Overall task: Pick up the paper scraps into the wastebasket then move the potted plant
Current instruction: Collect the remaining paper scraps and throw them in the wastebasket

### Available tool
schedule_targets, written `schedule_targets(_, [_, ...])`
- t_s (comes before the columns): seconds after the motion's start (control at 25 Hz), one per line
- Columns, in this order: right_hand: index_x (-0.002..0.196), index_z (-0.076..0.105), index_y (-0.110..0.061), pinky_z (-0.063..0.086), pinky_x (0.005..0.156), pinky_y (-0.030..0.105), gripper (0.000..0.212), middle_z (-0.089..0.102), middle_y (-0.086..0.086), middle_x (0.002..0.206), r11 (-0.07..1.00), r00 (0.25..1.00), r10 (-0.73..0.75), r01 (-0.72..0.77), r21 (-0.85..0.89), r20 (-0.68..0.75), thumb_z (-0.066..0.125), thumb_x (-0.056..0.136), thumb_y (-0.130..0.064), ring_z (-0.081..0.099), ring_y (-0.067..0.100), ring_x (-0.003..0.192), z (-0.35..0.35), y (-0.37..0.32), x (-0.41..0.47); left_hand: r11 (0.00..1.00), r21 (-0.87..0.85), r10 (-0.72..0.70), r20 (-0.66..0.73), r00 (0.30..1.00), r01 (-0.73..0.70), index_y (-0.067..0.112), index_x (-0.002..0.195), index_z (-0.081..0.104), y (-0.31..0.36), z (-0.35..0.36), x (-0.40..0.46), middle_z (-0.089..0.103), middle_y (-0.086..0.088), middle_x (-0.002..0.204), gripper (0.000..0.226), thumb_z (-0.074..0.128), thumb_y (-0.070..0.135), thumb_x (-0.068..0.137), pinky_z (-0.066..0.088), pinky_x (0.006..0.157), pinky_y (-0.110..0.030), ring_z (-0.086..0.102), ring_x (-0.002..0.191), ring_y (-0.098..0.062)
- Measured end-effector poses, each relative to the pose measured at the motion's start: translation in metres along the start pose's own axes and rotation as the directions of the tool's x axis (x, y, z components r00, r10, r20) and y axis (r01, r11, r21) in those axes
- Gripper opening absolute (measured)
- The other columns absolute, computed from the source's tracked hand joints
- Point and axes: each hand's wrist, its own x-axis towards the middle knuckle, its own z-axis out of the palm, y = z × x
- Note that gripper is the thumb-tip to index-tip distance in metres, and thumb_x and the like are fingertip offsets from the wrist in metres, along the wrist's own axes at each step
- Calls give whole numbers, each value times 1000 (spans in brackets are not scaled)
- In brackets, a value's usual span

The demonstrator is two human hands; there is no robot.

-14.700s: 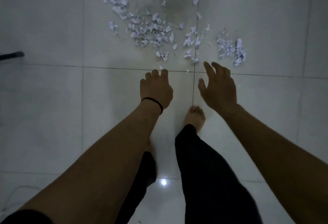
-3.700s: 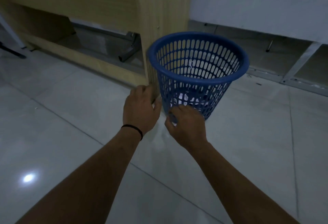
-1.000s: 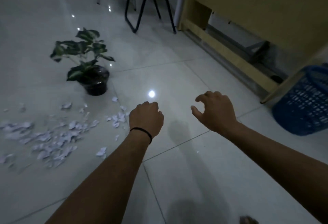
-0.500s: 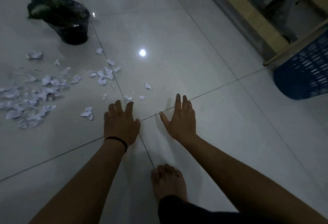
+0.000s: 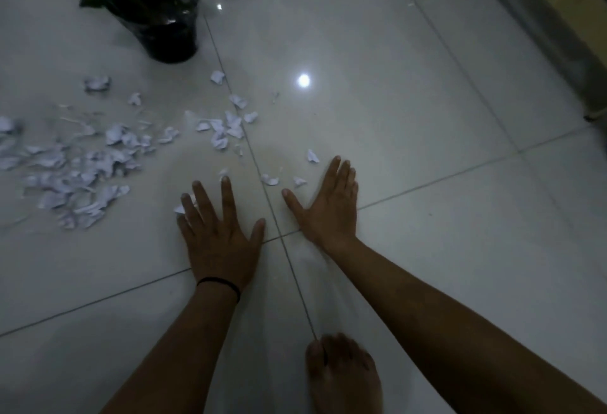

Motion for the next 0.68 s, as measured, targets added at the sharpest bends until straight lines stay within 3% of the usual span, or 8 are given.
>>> schedule_targets(0.12, [157,-16,-11,0,126,42,131,-11,14,167,997,999,-48,47,53,12,46,71,-90,-9,25,155,6,-22,31,998,-25,-61,-26,998,60,25,158,1,-19,0,11,5,-25,162,95,38,71,83,19,115,-62,13,146,-49])
schedule_targets(0.4, [158,-9,-8,5,127,43,126,-1,13,168,894,895,-438,444,-62,86,45,74,-86,-1,26,156,44,-56,47,997,-34,-69,-42,997,68,27,157,-1,-39,12,51,2,-21,163,88,30,70,87,13,118,-60,10,148,-45])
schedule_targets(0.52, [158,-4,-6,7,126,45,118,2,15,168,897,898,-439,440,-44,35,42,80,-81,3,27,156,63,-81,58,997,-16,-78,-30,996,78,27,157,-3,-44,13,76,3,-22,163,80,27,61,92,14,118,-61,9,148,-45])
schedule_targets(0.68, [158,-5,-6,9,126,48,111,0,15,168,905,905,-426,426,-4,13,38,86,-78,1,29,156,78,-117,89,997,63,-31,-82,996,37,23,158,9,-54,10,114,8,-22,163,77,31,58,92,13,116,-62,11,148,-45])
